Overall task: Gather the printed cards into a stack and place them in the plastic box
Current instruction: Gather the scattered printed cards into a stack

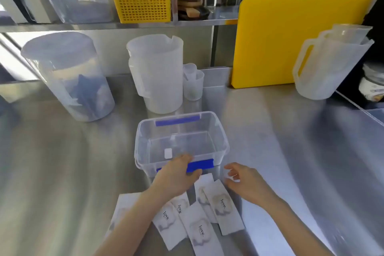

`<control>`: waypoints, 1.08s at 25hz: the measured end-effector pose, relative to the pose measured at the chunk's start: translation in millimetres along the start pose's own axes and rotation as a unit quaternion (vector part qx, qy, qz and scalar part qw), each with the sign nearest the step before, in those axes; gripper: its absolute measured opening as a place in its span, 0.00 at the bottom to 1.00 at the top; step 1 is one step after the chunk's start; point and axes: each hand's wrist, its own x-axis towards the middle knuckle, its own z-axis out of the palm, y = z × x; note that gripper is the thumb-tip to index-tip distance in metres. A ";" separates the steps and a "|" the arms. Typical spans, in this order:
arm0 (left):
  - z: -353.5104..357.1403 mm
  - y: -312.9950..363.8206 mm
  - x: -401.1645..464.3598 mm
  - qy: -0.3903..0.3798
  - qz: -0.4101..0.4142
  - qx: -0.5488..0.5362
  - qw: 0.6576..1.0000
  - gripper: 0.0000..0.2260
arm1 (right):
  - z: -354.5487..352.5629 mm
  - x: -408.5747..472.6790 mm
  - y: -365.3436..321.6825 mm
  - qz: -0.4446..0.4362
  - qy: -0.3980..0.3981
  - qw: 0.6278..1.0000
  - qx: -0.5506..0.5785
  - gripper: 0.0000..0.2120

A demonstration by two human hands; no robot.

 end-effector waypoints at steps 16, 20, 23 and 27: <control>84.7 -18.3 20.8 -0.034 -0.053 0.060 0.996 0.24 | 52.5 10.4 15.1 0.081 -0.003 0.992 -0.093 0.27; 87.9 -17.1 21.8 -0.029 -0.049 0.034 0.998 0.22 | 57.8 9.4 18.1 0.063 -0.008 0.998 0.009 0.08; 86.1 -19.0 19.9 -0.015 -0.057 -0.015 0.998 0.21 | 55.2 4.1 15.2 0.039 0.004 0.995 0.089 0.05; 72.4 -18.1 11.7 0.030 -0.079 -0.153 0.985 0.14 | 49.5 -3.5 3.3 0.022 0.011 0.987 0.161 0.04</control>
